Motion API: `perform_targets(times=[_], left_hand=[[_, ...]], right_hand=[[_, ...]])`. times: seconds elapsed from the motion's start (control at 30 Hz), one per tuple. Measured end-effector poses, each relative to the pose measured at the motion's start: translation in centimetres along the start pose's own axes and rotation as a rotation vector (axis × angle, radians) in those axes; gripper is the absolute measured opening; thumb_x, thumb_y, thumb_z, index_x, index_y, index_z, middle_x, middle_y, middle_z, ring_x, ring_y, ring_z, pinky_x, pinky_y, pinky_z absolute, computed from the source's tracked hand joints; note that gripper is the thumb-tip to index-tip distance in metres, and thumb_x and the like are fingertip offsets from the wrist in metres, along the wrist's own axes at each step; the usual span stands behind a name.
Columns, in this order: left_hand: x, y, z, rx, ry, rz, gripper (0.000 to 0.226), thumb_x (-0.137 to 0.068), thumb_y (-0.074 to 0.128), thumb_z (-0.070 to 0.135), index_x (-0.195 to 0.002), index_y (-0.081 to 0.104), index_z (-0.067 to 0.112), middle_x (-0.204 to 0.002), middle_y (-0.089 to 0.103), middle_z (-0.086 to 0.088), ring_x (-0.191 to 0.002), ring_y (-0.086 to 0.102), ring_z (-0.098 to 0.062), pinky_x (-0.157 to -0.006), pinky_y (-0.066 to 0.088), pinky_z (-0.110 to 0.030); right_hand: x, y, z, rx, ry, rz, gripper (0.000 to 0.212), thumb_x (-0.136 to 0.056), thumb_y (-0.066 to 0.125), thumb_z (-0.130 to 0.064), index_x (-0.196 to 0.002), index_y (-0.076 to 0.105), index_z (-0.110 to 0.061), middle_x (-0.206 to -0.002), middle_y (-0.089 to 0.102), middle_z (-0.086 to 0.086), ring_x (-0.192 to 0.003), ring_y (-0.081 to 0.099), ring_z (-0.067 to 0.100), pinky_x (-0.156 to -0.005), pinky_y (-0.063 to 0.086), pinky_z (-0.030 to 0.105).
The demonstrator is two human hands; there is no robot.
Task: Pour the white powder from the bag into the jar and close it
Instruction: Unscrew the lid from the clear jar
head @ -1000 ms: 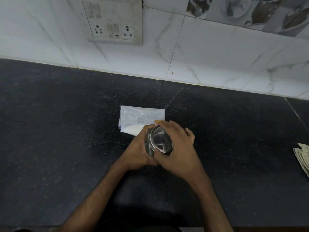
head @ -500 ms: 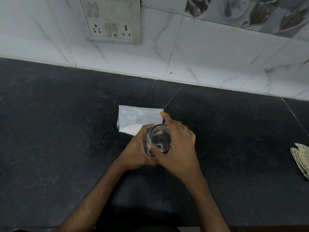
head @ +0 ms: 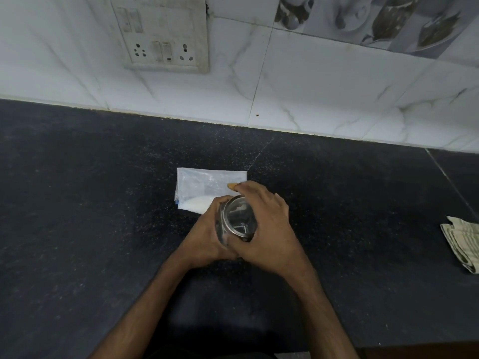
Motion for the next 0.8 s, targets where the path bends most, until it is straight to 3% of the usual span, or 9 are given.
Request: perform_targets(times=[0.1,0.23,0.3,0.37,0.5,0.6,0.67,0.73,0.8], left_hand=[[0.0,-0.1,0.2,-0.017,0.006,0.003,0.101,-0.058,0.095,0.003,-0.139,0.042,0.032,-0.134,0.06,0.011,-0.125,0.06,-0.013,-0.096,0.049,-0.018],[0.0,0.0,0.3,-0.012,0.009,-0.002,0.103,-0.057,0.095,-0.004,-0.14,0.042,0.029,-0.134,0.061,0.012,-0.125,0.06,-0.011,-0.096,0.048,-0.016],[0.1,0.0,0.4,-0.008,0.008,-0.01,0.101,-0.057,0.095,-0.001,-0.139,0.042,0.028,-0.133,0.061,0.012,-0.125,0.06,-0.011,-0.096,0.049,-0.017],[0.1,0.0,0.4,-0.012,0.013,-0.009,0.101,-0.057,0.094,-0.002,-0.139,0.042,0.026,-0.133,0.061,0.013,-0.125,0.06,-0.01,-0.095,0.048,-0.015],[0.0,0.1,0.1,-0.01,0.014,-0.005,0.102,-0.059,0.094,-0.006,-0.143,0.041,0.017,-0.135,0.061,0.009,-0.126,0.06,-0.013,-0.098,0.048,-0.017],[0.0,-0.1,0.1,-0.008,0.012,0.001,0.098,-0.062,0.092,-0.003,-0.142,0.042,0.023,-0.135,0.061,0.009,-0.127,0.059,-0.015,-0.1,0.05,-0.024],[0.0,-0.1,0.0,-0.029,0.011,-0.001,0.1,-0.059,0.092,-0.003,-0.141,0.042,0.027,-0.133,0.06,0.009,-0.126,0.059,-0.014,-0.098,0.05,-0.021],[0.0,-0.1,-0.1,-0.04,0.011,-0.002,0.102,-0.057,0.094,-0.003,-0.14,0.042,0.025,-0.132,0.061,0.009,-0.125,0.06,-0.014,-0.096,0.049,-0.017],[0.0,-0.1,0.0,-0.033,0.013,-0.001,0.103,-0.057,0.095,-0.004,-0.142,0.042,0.022,-0.133,0.061,0.008,-0.125,0.06,-0.014,-0.098,0.049,-0.02]], right_hand=[[0.1,-0.4,0.2,-0.005,0.024,0.053,0.078,-0.071,0.076,-0.043,-0.142,0.048,-0.029,-0.138,0.053,-0.008,-0.13,0.046,0.007,-0.118,0.028,0.047],[0.1,-0.3,-0.1,-0.051,-0.019,-0.011,0.079,-0.071,0.071,-0.04,-0.144,0.041,-0.036,-0.145,0.049,-0.013,-0.138,0.036,-0.002,-0.123,0.014,0.05],[0.1,-0.7,-0.1,-0.03,-0.009,0.044,0.077,-0.071,0.073,-0.044,-0.142,0.044,-0.034,-0.142,0.052,-0.012,-0.136,0.042,0.003,-0.121,0.019,0.047],[0.1,-0.8,-0.2,-0.033,-0.007,0.078,0.07,-0.073,0.077,-0.037,-0.137,0.052,-0.027,-0.133,0.058,-0.009,-0.127,0.05,0.006,-0.117,0.028,0.047],[0.1,-0.4,-0.8,-0.097,-0.054,0.042,0.068,-0.071,0.068,-0.031,-0.136,0.049,-0.031,-0.134,0.057,-0.015,-0.127,0.041,-0.011,-0.121,0.02,0.051],[0.0,-0.5,-0.5,-0.065,-0.047,0.092,0.07,-0.072,0.075,-0.04,-0.136,0.049,-0.031,-0.138,0.055,-0.015,-0.133,0.043,-0.002,-0.12,0.023,0.048],[-0.1,0.1,-0.2,-0.04,-0.022,0.046,0.061,-0.074,0.076,-0.038,-0.131,0.057,-0.026,-0.136,0.056,-0.01,-0.13,0.048,0.004,-0.118,0.027,0.048],[-0.1,0.9,-0.3,-0.036,-0.043,-0.038,0.055,-0.077,0.071,-0.03,-0.13,0.059,-0.024,-0.138,0.056,-0.01,-0.134,0.045,0.003,-0.12,0.022,0.047],[-0.1,1.0,-0.2,-0.029,-0.059,-0.092,0.062,-0.076,0.069,-0.031,-0.136,0.053,-0.029,-0.145,0.052,-0.013,-0.141,0.034,-0.004,-0.124,0.01,0.045]])
Point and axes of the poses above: each hand's wrist, its own x-axis away from the middle knuckle, its own y-axis out of the palm, z = x × y, the point moved 9 cm from there along -x, towards the middle knuckle
